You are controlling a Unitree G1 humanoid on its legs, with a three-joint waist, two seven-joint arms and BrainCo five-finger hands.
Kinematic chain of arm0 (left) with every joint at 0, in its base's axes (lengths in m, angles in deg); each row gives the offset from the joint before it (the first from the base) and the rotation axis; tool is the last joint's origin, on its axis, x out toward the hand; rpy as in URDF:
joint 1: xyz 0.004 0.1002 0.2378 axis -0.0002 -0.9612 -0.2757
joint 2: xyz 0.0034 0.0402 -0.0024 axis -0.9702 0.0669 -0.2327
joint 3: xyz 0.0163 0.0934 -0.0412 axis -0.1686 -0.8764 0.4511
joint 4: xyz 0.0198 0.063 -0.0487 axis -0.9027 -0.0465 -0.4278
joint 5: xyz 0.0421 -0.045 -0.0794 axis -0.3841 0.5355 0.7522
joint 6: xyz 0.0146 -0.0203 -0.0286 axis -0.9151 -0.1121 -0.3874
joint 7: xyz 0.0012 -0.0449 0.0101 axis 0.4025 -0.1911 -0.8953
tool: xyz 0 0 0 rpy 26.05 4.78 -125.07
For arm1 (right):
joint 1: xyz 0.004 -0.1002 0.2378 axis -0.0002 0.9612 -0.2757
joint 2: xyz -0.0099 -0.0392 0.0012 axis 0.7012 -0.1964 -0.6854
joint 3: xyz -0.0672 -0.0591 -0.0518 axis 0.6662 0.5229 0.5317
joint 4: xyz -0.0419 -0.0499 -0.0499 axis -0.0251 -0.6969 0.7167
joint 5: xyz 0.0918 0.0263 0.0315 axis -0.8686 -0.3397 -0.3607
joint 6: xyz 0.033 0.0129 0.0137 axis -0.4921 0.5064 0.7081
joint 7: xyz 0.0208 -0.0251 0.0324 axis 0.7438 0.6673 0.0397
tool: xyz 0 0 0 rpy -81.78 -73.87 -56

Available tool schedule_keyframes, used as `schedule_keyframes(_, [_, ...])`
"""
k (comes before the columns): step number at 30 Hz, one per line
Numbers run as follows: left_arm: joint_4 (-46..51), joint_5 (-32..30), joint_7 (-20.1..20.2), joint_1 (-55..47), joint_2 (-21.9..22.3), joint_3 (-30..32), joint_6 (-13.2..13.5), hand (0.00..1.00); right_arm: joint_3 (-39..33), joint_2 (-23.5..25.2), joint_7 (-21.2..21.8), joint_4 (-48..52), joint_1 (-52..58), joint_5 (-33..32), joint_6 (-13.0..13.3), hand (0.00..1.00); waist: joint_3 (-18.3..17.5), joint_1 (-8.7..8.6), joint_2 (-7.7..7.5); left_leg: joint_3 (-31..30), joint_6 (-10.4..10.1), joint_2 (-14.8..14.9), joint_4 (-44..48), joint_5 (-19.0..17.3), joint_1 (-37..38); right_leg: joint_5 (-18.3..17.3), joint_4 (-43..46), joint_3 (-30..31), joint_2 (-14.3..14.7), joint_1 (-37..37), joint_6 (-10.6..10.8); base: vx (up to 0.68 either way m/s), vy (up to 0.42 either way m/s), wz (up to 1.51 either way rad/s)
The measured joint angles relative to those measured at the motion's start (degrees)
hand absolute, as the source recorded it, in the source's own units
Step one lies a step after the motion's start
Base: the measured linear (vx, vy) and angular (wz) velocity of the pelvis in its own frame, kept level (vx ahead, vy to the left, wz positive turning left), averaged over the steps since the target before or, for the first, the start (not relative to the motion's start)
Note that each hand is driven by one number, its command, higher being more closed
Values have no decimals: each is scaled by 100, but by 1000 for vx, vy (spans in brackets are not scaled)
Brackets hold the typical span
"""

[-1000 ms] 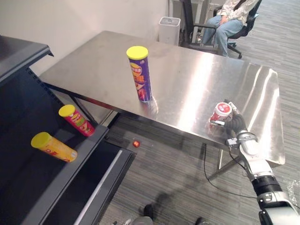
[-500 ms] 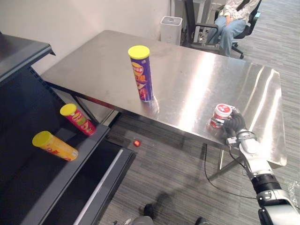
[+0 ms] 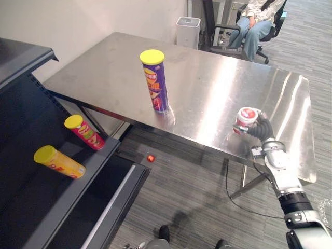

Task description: Put the gum and the chips on the shelf.

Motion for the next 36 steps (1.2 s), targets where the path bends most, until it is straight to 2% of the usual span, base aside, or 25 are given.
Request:
schedule_keyframes(4, [1, -15, -4, -6, -15, 14, 57, 0, -9, -125, 244, 949, 218, -204, -1, 100, 3, -16, -54, -2, 0, 2, 1, 0, 15, 1, 14, 53, 0, 11, 0, 0, 0, 0])
schedule_keyframes(7, [0, -190, -4, -9, -25, 50, 132, 0, -80, -143, 448, 1172, 318, -465, -6, 100, -22, -22, -98, 7, 0, 3, 1, 0, 41, 0, 35, 148, 0, 18, 1, 0, 0, 0])
schedule_keyframes(14, [-4, -191, -14, -26, -25, 83, 121, 0, -122, -165, 920, 1695, 722, -864, -13, 100, -69, -24, -141, 72, 4, 17, 1, 6, 109, -5, 108, 364, -4, 10, 4, -17, 3, -4])
schedule_keyframes(19, [-9, 1, -12, -131, 8, 167, 0, 0, -43, -162, 1165, 1847, 945, -911, -10, 100, -201, -28, -160, 96, -12, 49, 0, -1, 99, -154, 235, 439, -13, -24, 24, -35, -14, -1])
schedule_keyframes(21, [-9, 397, -23, -160, 18, 184, -52, 0, 87, -158, 1175, 2011, 995, -934, 1, 100, -244, -13, -195, -94, -63, 88, 2, 29, 13, -323, 435, 279, -13, -82, 8, -8, -41, 34])
schedule_keyframes(24, [0, 807, -22, -160, 40, 241, -89, 0, 216, -140, 1161, 2017, 927, -946, 1, 100, -259, 43, -210, -512, -81, 138, 42, 214, -253, -343, 486, -119, 57, -99, -14, 10, -76, 76])
schedule_keyframes(26, [3, 1029, -15, -184, 174, 417, -71, 0, 379, -51, 1153, 1837, 676, -942, -26, 100, -253, 216, -195, -869, -130, 205, 100, 373, -515, -384, 477, -517, 166, -82, -85, 6, -89, 92])
schedule_keyframes(27, [4, 1030, -15, -194, 196, 476, -56, 0, 431, -9, 1149, 1742, 575, -941, -31, 100, -246, 239, -191, -924, -130, 209, 218, 373, -618, -394, 478, -629, 181, -57, -100, -32, -76, 93])
schedule_keyframes(28, [2, 1031, -18, -224, 208, 578, -41, 0, 477, 60, 1142, 1598, 435, -923, -59, 100, -208, 333, -148, -777, -97, 184, 454, 396, -771, -428, 488, -899, 195, 67, -137, -79, -41, 105])
schedule_keyframes(29, [3, 1031, -14, -236, 277, 608, -43, 0, 475, 83, 1111, 1529, 390, -902, -74, 100, -173, 347, -103, -498, 88, 105, 574, 531, -858, -502, 510, -1167, 163, 234, -175, -127, -12, 173])
schedule_keyframes(30, [1, 1027, -6, -246, 349, 611, -42, 0, 442, 27, 1058, 1490, 408, -891, -78, 100, -136, 285, -11, 47, 420, 17, 617, 650, -888, -632, 522, -1534, 137, 467, -221, -135, 26, 170])
schedule_keyframes(31, [25, 1027, -1, -270, 416, 610, -40, 0, 414, -70, 1031, 1498, 449, -882, -73, 100, -141, 255, 156, 474, 788, 73, 610, 273, -867, -652, 530, -1775, 229, 579, -229, -175, 68, 185])
schedule_keyframes(32, [24, 945, -1, -295, 426, 583, -68, 0, 391, -97, 957, 1498, 604, -847, -73, 100, -119, 305, 225, 1302, 959, 231, 811, -126, -882, -692, 406, -2093, 237, 775, -231, -156, 68, 158])
schedule_keyframes(33, [8, 905, 4, -322, 421, 561, -77, 0, 381, -160, 931, 1508, 704, -849, -41, 100, -141, 239, 150, 1949, 1030, 350, 968, -496, -884, -674, 233, -2239, 231, 880, -206, -164, 103, 181])
schedule_keyframes(34, [-26, 901, -2, -378, 434, 612, -88, 0, 254, -158, 920, 1479, 809, -849, -9, 100, -128, 205, 124, 2714, 1075, 566, 1344, -493, -912, -693, 276, -2520, 72, 900, -190, -88, 98, 139])
schedule_keyframes(35, [-94, 901, 10, -440, 499, 617, -98, 0, 204, -139, 904, 1462, 815, -848, -4, 100, -135, 186, 215, 3088, 1068, 671, 1532, -443, -829, -729, 339, -2621, 1, 888, -148, -44, 105, 102])
schedule_keyframes(36, [-183, 895, 17, -595, 603, 629, -107, 0, 154, -154, 906, 1472, 860, -851, 50, 100, -168, 148, 338, 3286, 941, 695, 1519, -267, -648, -711, 353, -2722, -26, 890, -113, 7, 79, 53])
